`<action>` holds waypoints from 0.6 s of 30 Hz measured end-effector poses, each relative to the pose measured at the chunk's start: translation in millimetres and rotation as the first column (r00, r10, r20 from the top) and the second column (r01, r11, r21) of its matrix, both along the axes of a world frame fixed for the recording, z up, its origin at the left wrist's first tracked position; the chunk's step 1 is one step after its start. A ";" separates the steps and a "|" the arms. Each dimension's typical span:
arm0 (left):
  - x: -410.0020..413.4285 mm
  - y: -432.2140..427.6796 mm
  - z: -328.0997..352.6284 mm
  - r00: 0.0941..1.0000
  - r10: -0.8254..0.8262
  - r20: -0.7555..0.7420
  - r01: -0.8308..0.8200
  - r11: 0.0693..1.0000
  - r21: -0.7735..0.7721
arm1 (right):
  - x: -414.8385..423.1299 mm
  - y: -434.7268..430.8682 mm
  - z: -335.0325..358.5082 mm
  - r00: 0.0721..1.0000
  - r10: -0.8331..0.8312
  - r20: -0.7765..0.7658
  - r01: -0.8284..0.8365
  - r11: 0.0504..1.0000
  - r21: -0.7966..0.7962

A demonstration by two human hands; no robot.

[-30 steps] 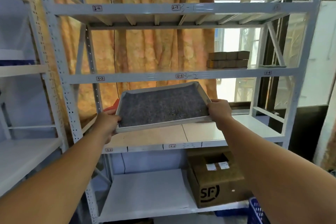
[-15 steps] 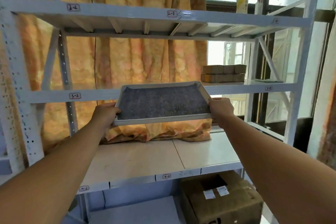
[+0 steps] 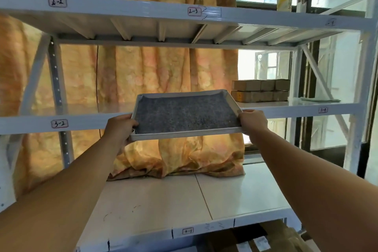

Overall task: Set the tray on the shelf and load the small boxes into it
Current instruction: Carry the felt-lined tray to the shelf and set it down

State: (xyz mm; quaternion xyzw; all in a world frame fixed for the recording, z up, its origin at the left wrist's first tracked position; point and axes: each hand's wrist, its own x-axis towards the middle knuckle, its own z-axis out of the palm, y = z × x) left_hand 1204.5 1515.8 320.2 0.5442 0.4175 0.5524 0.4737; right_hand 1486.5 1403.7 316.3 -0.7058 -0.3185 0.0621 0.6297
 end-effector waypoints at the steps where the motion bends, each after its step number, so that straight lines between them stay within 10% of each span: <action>1: 5.6 4.7 3.1 1.000 0.007 -0.001 -0.007 1.000 0.008 | 7.1 7.5 3.2 1.000 0.008 0.011 -0.008 1.000 0.014; 18: 109.1 95.2 45.7 0.978 0.082 -0.190 -0.064 0.993 0.100 | 134.9 112.0 37.2 0.982 0.009 0.191 -0.011 1.000 0.009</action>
